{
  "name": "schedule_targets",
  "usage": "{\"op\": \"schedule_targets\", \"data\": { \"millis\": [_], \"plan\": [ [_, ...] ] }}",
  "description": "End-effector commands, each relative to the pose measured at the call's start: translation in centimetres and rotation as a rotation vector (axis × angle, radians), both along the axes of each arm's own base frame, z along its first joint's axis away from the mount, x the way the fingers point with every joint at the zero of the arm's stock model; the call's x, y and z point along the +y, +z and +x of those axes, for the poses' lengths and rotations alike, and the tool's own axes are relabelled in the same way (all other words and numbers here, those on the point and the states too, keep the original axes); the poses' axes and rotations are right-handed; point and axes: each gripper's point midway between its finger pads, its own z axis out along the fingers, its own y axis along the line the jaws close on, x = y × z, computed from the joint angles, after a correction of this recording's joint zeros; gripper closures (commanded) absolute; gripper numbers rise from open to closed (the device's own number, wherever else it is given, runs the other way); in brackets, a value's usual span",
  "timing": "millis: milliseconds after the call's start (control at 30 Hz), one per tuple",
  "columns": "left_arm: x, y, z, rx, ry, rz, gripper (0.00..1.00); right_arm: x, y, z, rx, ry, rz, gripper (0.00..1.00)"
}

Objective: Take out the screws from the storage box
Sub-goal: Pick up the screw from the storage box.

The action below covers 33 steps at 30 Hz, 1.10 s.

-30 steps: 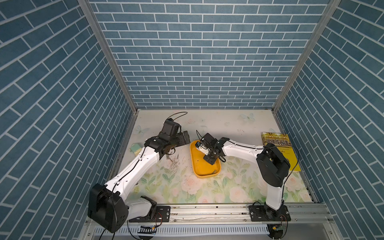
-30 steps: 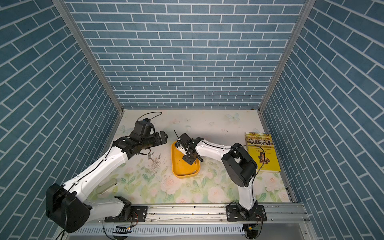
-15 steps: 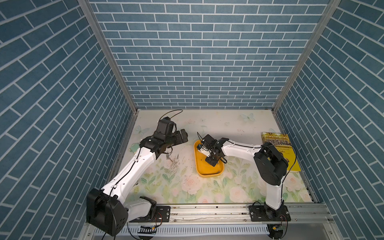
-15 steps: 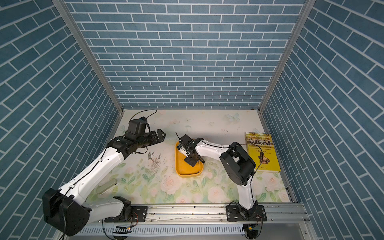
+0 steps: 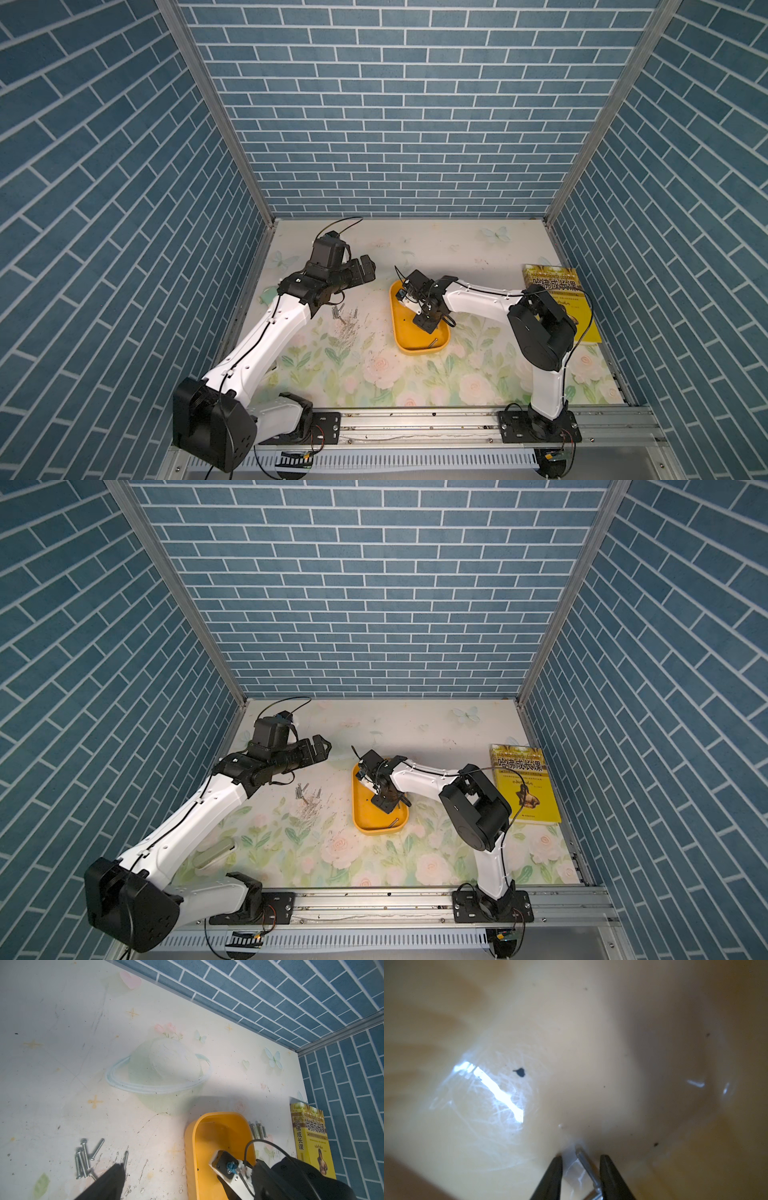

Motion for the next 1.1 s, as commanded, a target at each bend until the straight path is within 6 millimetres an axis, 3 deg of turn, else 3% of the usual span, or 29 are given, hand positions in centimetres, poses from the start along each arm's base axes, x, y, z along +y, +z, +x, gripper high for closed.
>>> {"op": "schedule_targets", "data": {
  "millis": [0,133,333,567,700,900,1067],
  "plan": [
    [0.3,-0.1,0.2,-0.009,0.000,0.005,0.00,-3.6,-3.7,-1.8,0.090,-0.030,-0.163,0.86],
    [0.4,0.2,0.1,-0.012,-0.001,0.005,0.00,-3.4,-4.1,-1.9,0.104,-0.034,-0.167,1.00],
    [0.0,0.6,0.1,-0.022,-0.047,0.022,0.00,-2.1,-3.0,-1.0,0.081,-0.035,-0.127,1.00],
    [0.1,0.4,0.3,-0.010,-0.073,0.072,0.00,1.5,3.3,1.8,-0.044,-0.016,0.045,1.00],
    [-0.2,0.0,0.3,0.002,-0.079,0.059,0.00,2.3,5.8,2.6,-0.088,-0.014,0.112,1.00],
    [-2.0,-0.8,0.4,0.027,-0.123,0.005,0.00,1.3,9.2,4.5,-0.169,-0.109,0.209,1.00],
    [-5.9,-1.6,-0.1,0.050,-0.188,0.027,0.00,-2.2,11.6,7.8,-0.247,-0.294,0.264,1.00]
  ]
}}
